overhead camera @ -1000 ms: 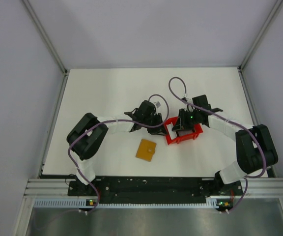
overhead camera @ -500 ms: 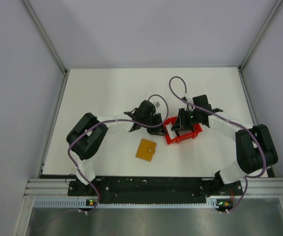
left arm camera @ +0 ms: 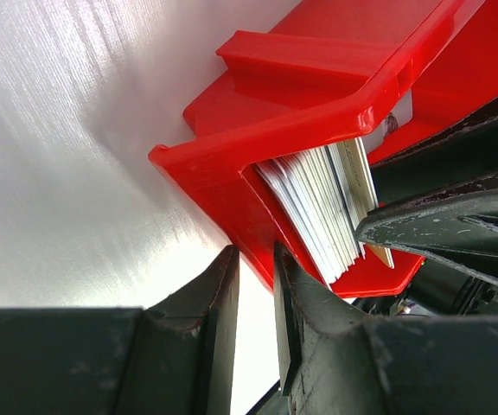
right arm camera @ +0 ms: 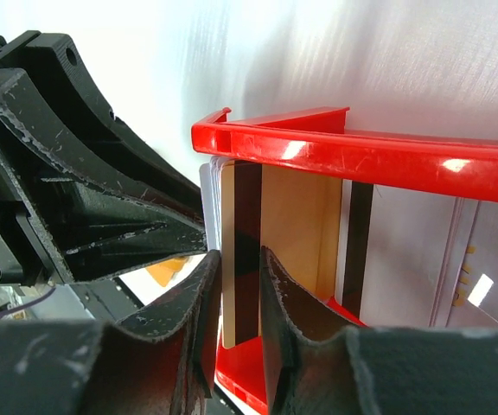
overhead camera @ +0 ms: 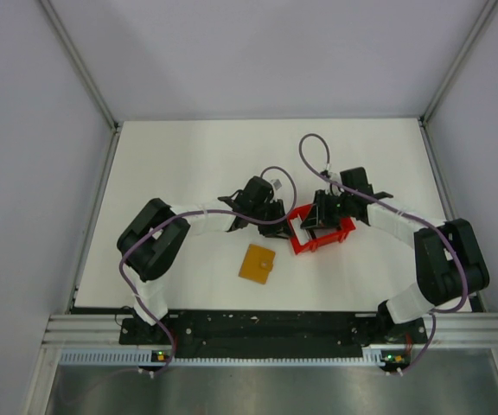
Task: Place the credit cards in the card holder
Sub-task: Pick up the credit card from the storage box.
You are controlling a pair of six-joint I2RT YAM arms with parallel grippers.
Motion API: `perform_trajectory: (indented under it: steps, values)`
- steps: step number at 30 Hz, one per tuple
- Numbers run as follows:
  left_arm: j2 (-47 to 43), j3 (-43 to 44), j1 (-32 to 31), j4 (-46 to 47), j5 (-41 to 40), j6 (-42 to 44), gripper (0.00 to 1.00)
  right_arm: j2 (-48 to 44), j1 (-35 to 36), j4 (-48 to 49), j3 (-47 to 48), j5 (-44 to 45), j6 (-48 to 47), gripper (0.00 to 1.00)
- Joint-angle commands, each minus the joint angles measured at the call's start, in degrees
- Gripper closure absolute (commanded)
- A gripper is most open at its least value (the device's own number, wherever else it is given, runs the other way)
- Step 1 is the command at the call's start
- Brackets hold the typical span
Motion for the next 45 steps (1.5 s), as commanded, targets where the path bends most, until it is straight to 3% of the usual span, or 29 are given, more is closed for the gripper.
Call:
perform_trajectory:
  steps: [1,7,9,11,13,20,23,35,45]
  values:
    - [1.0,1.9,-0.8,5.7,0.2,-0.4,0.73,0.3,1.5,3.7,-0.4,-9.8,2.7,0.80]
    - [1.0,2.0,-0.8,5.7,0.2,-0.4,0.73,-0.2,1.2,4.6,-0.6,-10.8,3.3,0.82]
    - [1.0,2.1,-0.9,5.7,0.2,-0.4,0.73,0.3,1.2,4.7,-0.7,-11.3,3.1,0.90]
    - [1.0,2.0,-0.8,5.7,0.3,-0.5,0.73,0.9,1.2,5.2,-0.9,-11.9,3.4,0.88]
    - [1.0,2.0,-0.8,5.7,0.3,-0.4,0.73,1.6,1.3,5.8,-0.9,-13.8,3.5,0.96]
    - [1.0,2.0,-0.8,5.9,0.5,-0.5,0.74,3.5,1.0,8.8,-1.6,-18.5,5.4,0.91]
    - [1.0,1.9,-0.8,6.0,0.4,-0.6,0.73,3.7,1.1,9.1,-1.8,-18.5,5.8,0.97]
    - [1.1,2.2,-0.8,5.6,0.2,-0.4,0.73,3.6,0.2,9.9,-2.8,-19.0,6.8,0.89]
    - [1.3,2.7,-0.8,5.2,0.2,-0.1,0.73,4.4,-0.1,11.4,-3.2,-19.5,7.7,0.94]
